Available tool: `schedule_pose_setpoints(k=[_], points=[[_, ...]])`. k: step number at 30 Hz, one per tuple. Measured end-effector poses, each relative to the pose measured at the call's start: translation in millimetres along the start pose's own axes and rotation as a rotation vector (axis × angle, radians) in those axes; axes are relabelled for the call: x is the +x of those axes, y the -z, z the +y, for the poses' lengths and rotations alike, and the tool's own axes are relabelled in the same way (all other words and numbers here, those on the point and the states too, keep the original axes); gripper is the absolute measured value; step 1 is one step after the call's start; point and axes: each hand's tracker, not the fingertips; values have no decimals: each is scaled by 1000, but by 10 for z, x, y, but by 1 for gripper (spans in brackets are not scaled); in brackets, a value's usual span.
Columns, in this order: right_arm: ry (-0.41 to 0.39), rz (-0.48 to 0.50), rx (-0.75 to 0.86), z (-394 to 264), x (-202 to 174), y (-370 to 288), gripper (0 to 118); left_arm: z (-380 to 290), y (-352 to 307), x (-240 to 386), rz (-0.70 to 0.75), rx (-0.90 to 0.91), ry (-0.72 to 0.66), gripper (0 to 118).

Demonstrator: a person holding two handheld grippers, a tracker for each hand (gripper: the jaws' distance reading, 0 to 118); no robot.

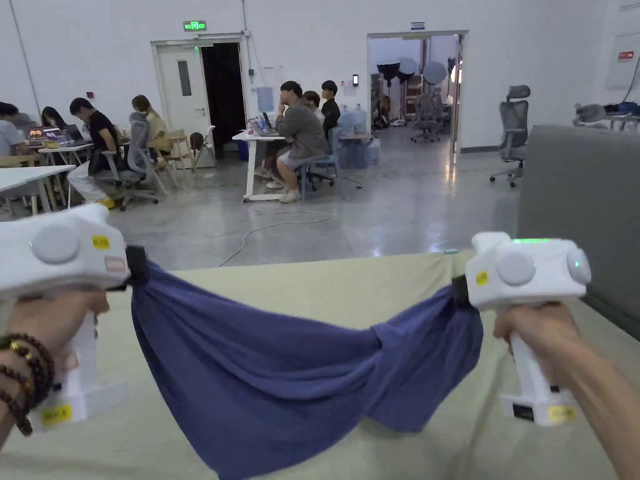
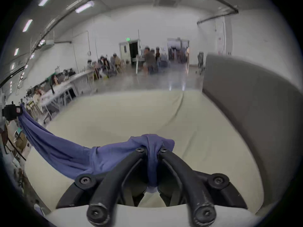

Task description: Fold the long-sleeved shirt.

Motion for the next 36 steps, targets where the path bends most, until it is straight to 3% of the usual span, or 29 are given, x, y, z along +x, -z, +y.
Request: schedule_pose_setpoints(k=[5,11,19,25,30,31,32,33,34,35,36], points=[[56,-23,-210,-1330,132,719,5,-1397,608,-170,26,-273,12,0],[71,-8,-179,-1603,247,373,5,-1669,455,-460,13,-259,-27,0],[-29,-46,-222,-2337,51,-524,5,-2478,-577,-442,26,-294,117,0],[-102,-42,-388,-3164,-122,-760,5,-3395,-784,-651,30,-491,142,0],[-113,-47,-403,-3359,-145,-693,5,-3612,-818,-756,15,-474,101,0],[-97,-49,-379,-3327,-144,-733,12,-3575,-840,-754,12,-454,94,1],[-85,-71,-338,-3273,-137,-806,29,-3523,-864,-760,3,-426,87,7],[-88,-88,-321,-3211,-128,-875,68,-3437,-907,-736,18,-419,100,28],[-89,-95,-300,-3133,-111,-940,97,-3358,-934,-718,21,-410,115,55],[-87,-91,-261,-3064,-98,-1012,109,-3279,-964,-692,20,-398,125,79],[-78,-69,-216,-2999,-85,-1083,110,-3215,-996,-659,15,-377,132,96]])
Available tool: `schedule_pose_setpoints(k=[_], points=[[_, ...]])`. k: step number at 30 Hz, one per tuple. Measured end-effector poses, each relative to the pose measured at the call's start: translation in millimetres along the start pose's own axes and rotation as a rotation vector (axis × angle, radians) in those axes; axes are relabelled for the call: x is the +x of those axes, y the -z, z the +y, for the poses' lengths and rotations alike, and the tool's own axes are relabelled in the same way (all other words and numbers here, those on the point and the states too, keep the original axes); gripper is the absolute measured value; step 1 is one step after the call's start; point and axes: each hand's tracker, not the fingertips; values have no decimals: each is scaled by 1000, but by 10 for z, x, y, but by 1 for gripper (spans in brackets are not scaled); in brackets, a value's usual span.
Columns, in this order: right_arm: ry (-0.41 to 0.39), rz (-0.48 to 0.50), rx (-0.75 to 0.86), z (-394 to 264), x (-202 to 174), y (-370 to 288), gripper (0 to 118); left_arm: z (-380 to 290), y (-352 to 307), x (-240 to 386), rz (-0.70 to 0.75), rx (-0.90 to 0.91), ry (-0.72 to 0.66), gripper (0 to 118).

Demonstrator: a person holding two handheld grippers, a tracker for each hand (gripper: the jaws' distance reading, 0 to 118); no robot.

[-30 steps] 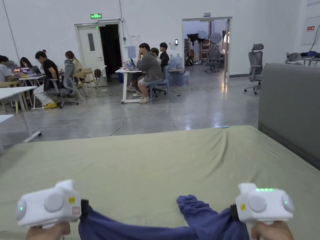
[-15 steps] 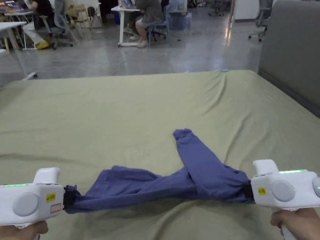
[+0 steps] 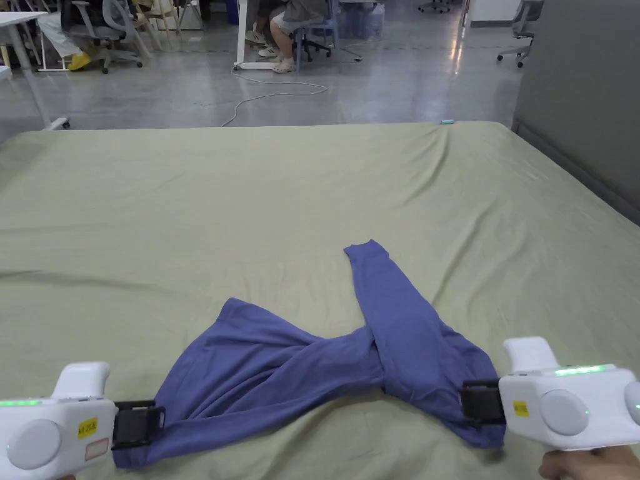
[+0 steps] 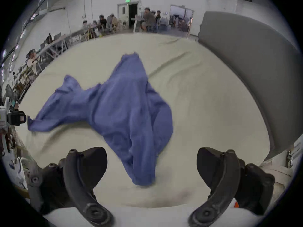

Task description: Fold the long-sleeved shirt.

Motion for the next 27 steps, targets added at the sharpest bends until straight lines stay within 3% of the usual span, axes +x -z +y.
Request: schedule_pose_setpoints(k=[3,4,5,6,7,8,10,16,23,24,25,27], points=[[45,23,14,136,32,-85,108,186,-113,105,-32,63,12,96],[55,32,13,157,32,-91,99,222,-99,144,-34,62,17,96],[66,56,19,170,31,-100,71,276,-79,205,-33,55,24,94],[65,73,32,174,27,-84,5,303,-51,278,-17,50,32,80],[63,72,25,180,10,-51,0,316,-26,322,-6,53,47,43],[61,-2,-8,159,-25,-14,0,313,29,388,-8,65,85,0],[6,61,-27,125,-81,51,0,318,128,480,30,72,126,0],[23,63,-9,382,-81,236,0,297,368,573,-20,7,118,0],[-121,110,31,2123,-368,1074,0,702,684,580,-60,7,62,0],[-137,115,28,2363,-465,1301,6,785,719,601,-58,9,64,0],[-140,122,16,2522,-538,1486,30,837,739,607,-57,11,66,0],[-137,118,-81,2825,-682,1974,98,962,784,598,-71,16,62,0]])
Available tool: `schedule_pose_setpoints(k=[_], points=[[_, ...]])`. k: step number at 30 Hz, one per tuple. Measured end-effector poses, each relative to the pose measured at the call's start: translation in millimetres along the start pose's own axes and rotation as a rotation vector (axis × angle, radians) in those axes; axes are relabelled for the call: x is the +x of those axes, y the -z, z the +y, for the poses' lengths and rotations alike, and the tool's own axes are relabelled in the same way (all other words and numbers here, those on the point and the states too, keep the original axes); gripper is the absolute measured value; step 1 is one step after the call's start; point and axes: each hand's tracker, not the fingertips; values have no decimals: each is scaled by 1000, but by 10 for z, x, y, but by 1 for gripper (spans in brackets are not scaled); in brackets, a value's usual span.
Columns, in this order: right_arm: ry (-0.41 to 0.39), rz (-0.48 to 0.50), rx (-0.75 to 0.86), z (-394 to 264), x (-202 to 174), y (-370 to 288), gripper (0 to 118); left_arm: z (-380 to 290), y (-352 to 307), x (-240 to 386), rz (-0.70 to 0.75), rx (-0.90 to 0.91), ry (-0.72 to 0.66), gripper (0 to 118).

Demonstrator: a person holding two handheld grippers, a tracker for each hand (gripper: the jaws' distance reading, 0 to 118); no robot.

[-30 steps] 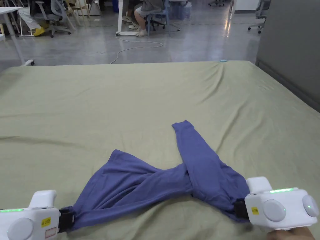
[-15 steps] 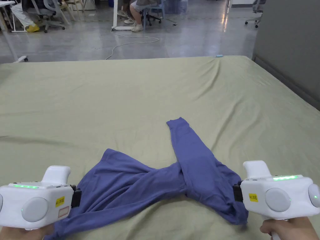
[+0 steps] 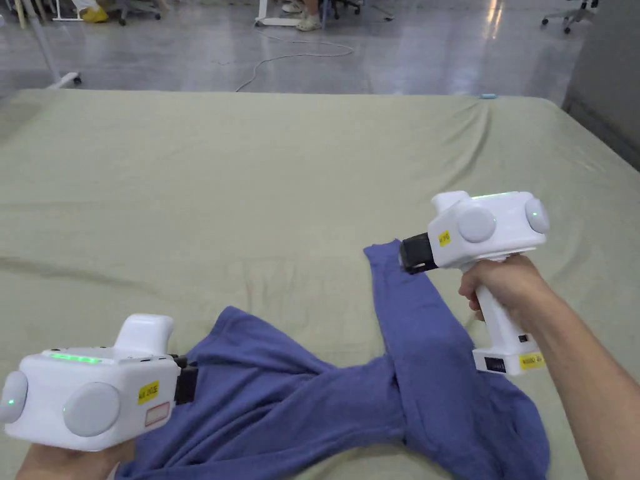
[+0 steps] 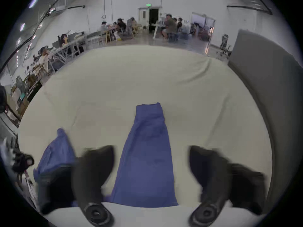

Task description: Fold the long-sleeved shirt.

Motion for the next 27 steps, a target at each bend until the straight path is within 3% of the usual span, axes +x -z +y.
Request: schedule_pose_setpoints(k=[1,4,6,8,11,12,13,14,15,16,18,20,23,27], points=[[-13,-12,-27,81,-32,164,103,44,21,-12,-5,-1,-3,0],[-26,-3,-151,232,-59,671,100,134,2,-79,-29,-20,-19,0],[-4,0,-202,244,-84,948,88,156,-33,-180,-59,-5,-48,0],[-22,-56,-240,183,-80,1129,68,164,-59,-242,-54,-13,-54,0],[-17,-46,-227,111,-96,1180,62,144,-69,-349,-20,-8,-45,0],[-24,-51,-233,134,-119,1127,45,130,-71,-375,-9,-7,-48,0],[-30,-32,-229,154,-124,1044,0,114,-68,-378,2,-6,-59,0],[-31,15,-201,165,-140,968,0,104,-55,-388,1,-9,-71,0],[-35,-42,-138,170,-115,850,0,92,-33,-400,-8,-17,-88,0],[-16,-31,-154,143,-92,755,0,87,-16,-397,-17,-24,-100,0],[-16,41,-117,63,3,442,0,76,-20,-354,-23,-29,-99,0],[-23,53,-23,-103,145,-17,0,64,-43,-301,-20,-21,-89,0],[-82,59,75,-552,445,-888,0,43,-123,-219,-35,-10,-72,0],[-56,51,102,-1345,895,-1885,0,-14,-251,-82,-44,8,-34,0]])
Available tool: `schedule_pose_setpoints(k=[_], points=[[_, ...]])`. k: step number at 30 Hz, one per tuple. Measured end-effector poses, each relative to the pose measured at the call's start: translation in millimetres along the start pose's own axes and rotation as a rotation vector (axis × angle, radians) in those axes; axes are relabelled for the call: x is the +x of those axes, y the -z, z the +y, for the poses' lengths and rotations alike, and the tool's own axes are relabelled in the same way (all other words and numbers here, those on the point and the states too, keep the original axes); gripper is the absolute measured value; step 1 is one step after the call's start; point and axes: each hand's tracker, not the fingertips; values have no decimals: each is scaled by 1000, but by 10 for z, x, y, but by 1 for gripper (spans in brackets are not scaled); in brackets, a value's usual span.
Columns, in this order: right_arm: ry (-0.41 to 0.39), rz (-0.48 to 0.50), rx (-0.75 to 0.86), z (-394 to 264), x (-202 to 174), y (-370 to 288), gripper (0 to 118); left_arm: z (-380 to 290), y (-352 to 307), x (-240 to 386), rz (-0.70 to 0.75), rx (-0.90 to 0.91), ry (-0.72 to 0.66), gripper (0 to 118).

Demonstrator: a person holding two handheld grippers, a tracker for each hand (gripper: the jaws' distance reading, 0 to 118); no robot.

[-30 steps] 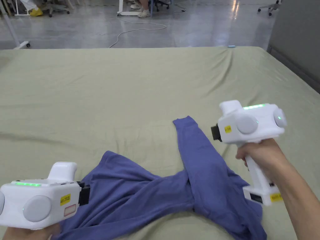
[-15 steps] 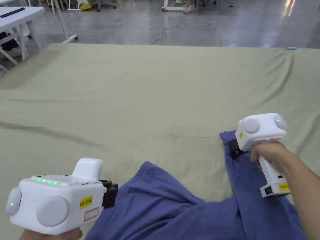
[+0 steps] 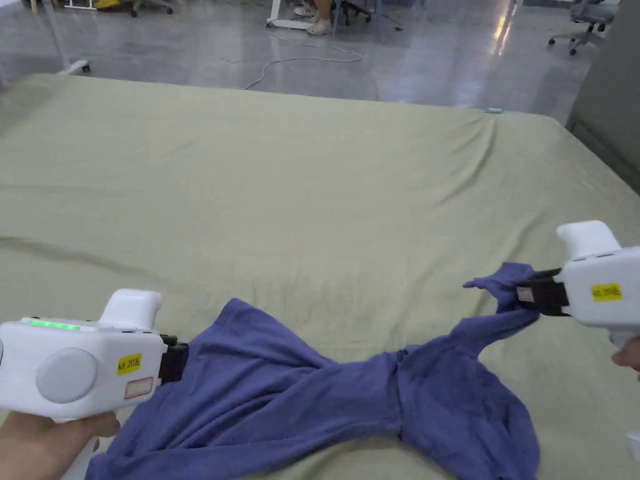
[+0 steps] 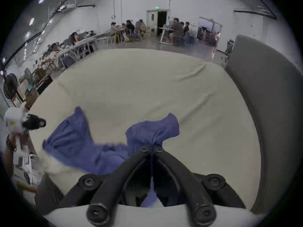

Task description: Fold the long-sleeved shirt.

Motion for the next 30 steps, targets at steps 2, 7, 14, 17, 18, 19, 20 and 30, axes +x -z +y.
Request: schedule_pose_setpoints(k=[2,7,14,17,18,19,20,30], points=[[23,-20,-14,-382,142,-329,0,-47,-60,68,1,4,13,0],[67,-47,-151,-1031,238,-395,0,-189,-197,153,-13,1,12,0],[32,-126,-269,-1395,13,-64,99,-330,-449,215,-17,1,26,0],[24,-100,-108,-1196,-55,-292,99,-344,-550,234,-10,18,29,0],[25,-98,-69,-1112,-114,-340,97,-345,-570,232,-12,23,25,0],[29,-95,-42,-1027,-180,-361,85,-350,-581,238,-11,25,22,0],[37,-82,-13,-978,-255,-435,52,-366,-585,249,-10,25,22,0],[-50,24,-48,-851,-817,33,0,-622,-565,98,95,-11,24,0]])
